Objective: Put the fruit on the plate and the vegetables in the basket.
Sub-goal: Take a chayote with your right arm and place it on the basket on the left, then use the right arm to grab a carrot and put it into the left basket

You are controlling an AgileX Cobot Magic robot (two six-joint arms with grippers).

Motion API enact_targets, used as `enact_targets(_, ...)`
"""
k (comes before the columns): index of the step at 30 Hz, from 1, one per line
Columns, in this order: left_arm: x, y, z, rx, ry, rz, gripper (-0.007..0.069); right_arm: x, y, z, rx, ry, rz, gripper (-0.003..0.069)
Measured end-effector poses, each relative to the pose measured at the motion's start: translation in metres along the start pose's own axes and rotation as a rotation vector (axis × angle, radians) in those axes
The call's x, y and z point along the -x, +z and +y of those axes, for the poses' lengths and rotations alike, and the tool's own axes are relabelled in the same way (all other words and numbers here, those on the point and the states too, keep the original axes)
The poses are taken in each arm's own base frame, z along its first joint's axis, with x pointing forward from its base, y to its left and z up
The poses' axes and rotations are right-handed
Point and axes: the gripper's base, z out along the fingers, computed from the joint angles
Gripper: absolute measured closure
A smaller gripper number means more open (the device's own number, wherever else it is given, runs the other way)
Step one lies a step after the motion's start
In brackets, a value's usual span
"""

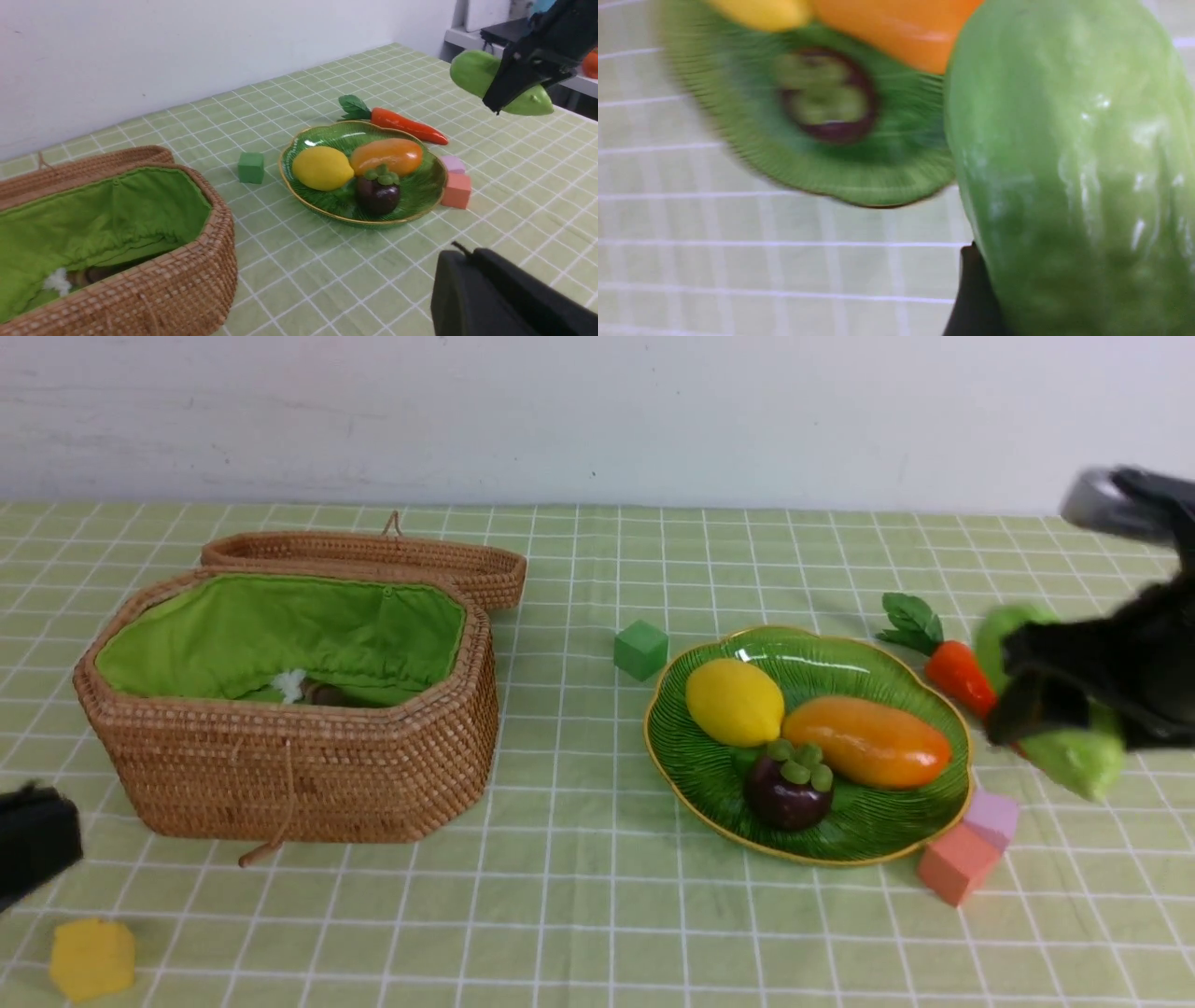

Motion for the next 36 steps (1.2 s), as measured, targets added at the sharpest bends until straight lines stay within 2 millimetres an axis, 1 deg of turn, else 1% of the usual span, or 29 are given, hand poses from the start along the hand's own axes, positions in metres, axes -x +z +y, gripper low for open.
enact_targets(1, 0.005, -0.003, 0.004, 0.039, -0.024, -0.009, 0.0637, 0.004, -0.004, 0.029, 0.069, -0.087, -0.018, 0.0205)
enact_targets(3, 0.013, -0.009, 0.011, 0.112, -0.037, -0.031, 0.0637, 0.011, -0.008, 0.072, 0.164, -0.222, -0.064, 0.0205)
enact_targets(4, 0.015, -0.011, 0.014, 0.147, -0.041, -0.039, 0.0637, 0.014, -0.008, 0.084, 0.19, -0.261, -0.079, 0.0205)
enact_targets(5, 0.017, -0.014, 0.02, 0.207, -0.052, -0.041, 0.0637, 0.022, -0.009, 0.11, 0.242, -0.337, -0.121, 0.0205)
enact_targets(6, 0.018, -0.016, 0.024, 0.251, -0.055, -0.047, 0.0637, 0.027, -0.006, 0.13, 0.28, -0.389, -0.144, 0.0205)
enact_targets(7, 0.018, -0.017, 0.027, 0.284, -0.082, -0.051, 0.0637, 0.028, 0.0, 0.145, 0.303, -0.423, -0.148, 0.0205)
enact_targets(8, 0.018, -0.019, 0.03, 0.317, -0.1, -0.05, 0.0637, 0.034, 0.001, 0.161, 0.334, -0.461, -0.174, 0.0205)
enact_targets(9, 0.018, -0.021, 0.033, 0.357, -0.122, -0.056, 0.0637, 0.038, 0.015, 0.182, 0.362, -0.507, -0.18, 0.0205)
enact_targets(10, 0.017, -0.022, 0.035, 0.378, -0.144, -0.057, 0.0637, 0.04, 0.022, 0.197, 0.383, -0.539, -0.19, 0.0205)
enact_targets(11, 0.017, -0.022, 0.036, 0.389, -0.154, -0.059, 0.0637, 0.044, 0.024, 0.208, 0.401, -0.557, -0.211, 0.0205)
enact_targets(12, 0.017, -0.022, 0.037, 0.398, -0.169, -0.061, 0.0637, 0.048, 0.042, 0.222, 0.414, -0.579, -0.214, 0.0205)
enact_targets(13, 0.017, -0.022, 0.037, 0.399, -0.176, -0.063, 0.0637, 0.051, 0.051, 0.233, 0.427, -0.594, -0.225, 0.0205)
enact_targets(14, 0.017, -0.022, 0.037, 0.402, -0.182, -0.065, 0.0637, 0.056, 0.063, 0.247, 0.447, -0.617, -0.253, 0.0205)
enact_targets(15, 0.017, -0.022, 0.037, 0.402, -0.185, -0.066, 0.0637, 0.06, 0.076, 0.256, 0.453, -0.632, -0.265, 0.0205)
enact_targets(16, 0.017, -0.023, 0.037, 0.405, -0.186, -0.066, 0.0637, 0.061, 0.093, 0.261, 0.452, -0.641, -0.262, 0.0205)
enact_targets(17, 0.017, -0.023, 0.037, 0.405, -0.188, -0.066, 0.0637, 0.063, 0.101, 0.264, 0.453, -0.65, -0.268, 0.0205)
enact_targets(18, 0.017, -0.023, 0.038, 0.407, -0.19, -0.065, 0.0637, 0.067, 0.118, 0.269, 0.455, -0.66, -0.278, 0.0205)
enact_targets(19, 0.017, -0.023, 0.038, 0.408, -0.191, -0.064, 0.0637, 0.068, 0.128, 0.271, 0.455, -0.662, -0.282, 0.0205)
enact_targets(20, 0.017, -0.023, 0.038, 0.409, -0.191, -0.063, 0.0637, 0.07, 0.132, 0.273, 0.459, -0.664, -0.293, 0.0205)
enact_targets(21, 0.017, -0.023, 0.038, 0.409, -0.191, -0.062, 0.0637, 0.07, 0.148, 0.275, 0.456, -0.667, -0.29, 0.02)
enact_targets(22, 0.017, -0.023, 0.038, 0.41, -0.191, -0.062, 0.0637, 0.07, 0.157, 0.276, 0.453, -0.67, -0.294, 0.0183)
enact_targets(23, 0.017, -0.023, 0.038, 0.41, -0.191, -0.062, 0.0637, 0.071, 0.156, 0.277, 0.454, -0.672, -0.299, 0.0177)
enact_targets(24, 0.017, -0.023, 0.038, 0.411, -0.191, -0.061, 0.0637, 0.07, 0.166, 0.276, 0.443, -0.678, -0.296, 0.012)
enact_targets(25, 0.017, -0.023, 0.038, 0.411, -0.191, -0.061, 0.0637, 0.07, 0.168, 0.276, 0.44, -0.68, -0.296, 0.01)
enact_targets(27, 0.016, -0.023, 0.037, 0.405, -0.198, -0.057, 0.0637, 0.07, 0.175, 0.276, 0.427, -0.69, -0.296, 0.0004)
enact_targets(30, 0.016, -0.022, 0.037, 0.405, -0.199, -0.057, 0.0637, 0.069, 0.174, 0.275, 0.412, -0.704, -0.286, -0.0015)
enact_targets(33, 0.016, -0.022, 0.037, 0.402, -0.203, -0.054, 0.0637, 0.068, 0.166, 0.272, 0.394, -0.71, -0.244, 0.0007)
enact_targets(35, 0.015, -0.022, 0.037, 0.396, -0.209, -0.049, 0.0637, 0.067, 0.15, 0.268, 0.366, -0.714, -0.192, 0.0053)
enact_targets(36, 0.015, -0.022, 0.035, 0.382, -0.211, -0.038, 0.0637, 0.068, 0.133, 0.264, 0.329, -0.725, -0.158, 0.0104)
